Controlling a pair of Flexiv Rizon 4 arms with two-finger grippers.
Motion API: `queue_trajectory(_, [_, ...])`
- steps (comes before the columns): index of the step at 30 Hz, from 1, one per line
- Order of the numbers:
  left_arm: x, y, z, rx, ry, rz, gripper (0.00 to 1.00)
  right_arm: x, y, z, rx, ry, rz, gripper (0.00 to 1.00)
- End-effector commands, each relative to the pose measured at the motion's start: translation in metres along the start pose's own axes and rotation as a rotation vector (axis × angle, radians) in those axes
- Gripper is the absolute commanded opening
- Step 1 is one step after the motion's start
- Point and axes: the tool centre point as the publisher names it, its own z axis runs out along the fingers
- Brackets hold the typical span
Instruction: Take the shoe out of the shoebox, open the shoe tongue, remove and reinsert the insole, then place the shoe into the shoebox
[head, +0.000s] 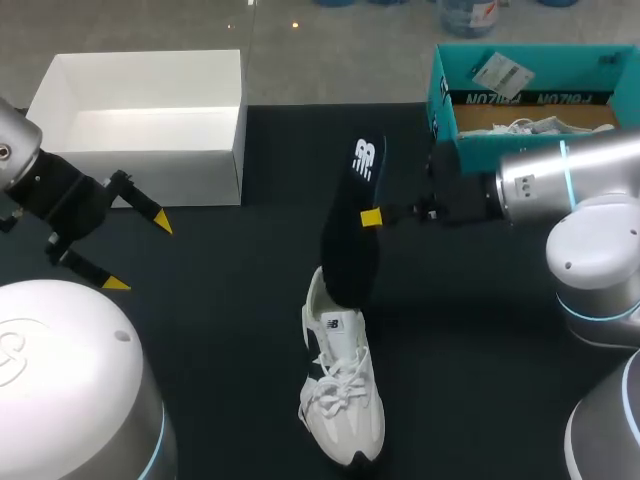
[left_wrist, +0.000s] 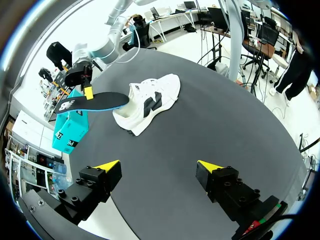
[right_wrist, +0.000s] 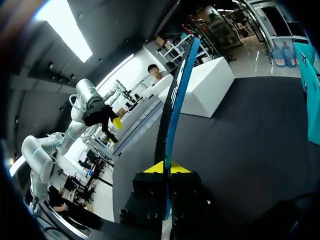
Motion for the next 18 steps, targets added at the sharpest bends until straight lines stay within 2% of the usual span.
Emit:
queue_trajectory(1, [0.0,-0.001,0.0,-0.003,0.002,0.0,1.0,-0.004,0.007,0.0,0.02,-0.003,-0.003,0.0])
queue_trajectory(8, [0.0,-0.001,0.0,-0.003,0.002,0.0,1.0,-0.006,0.009,-0.002,0.026,-0.006,-0.009,0.0])
queue_trajectory(18, [0.0,-0.001,0.0,-0.003,0.002,0.0,1.0,-0.002,-0.016,0.0,0.027,-0.006,0.032,0.0])
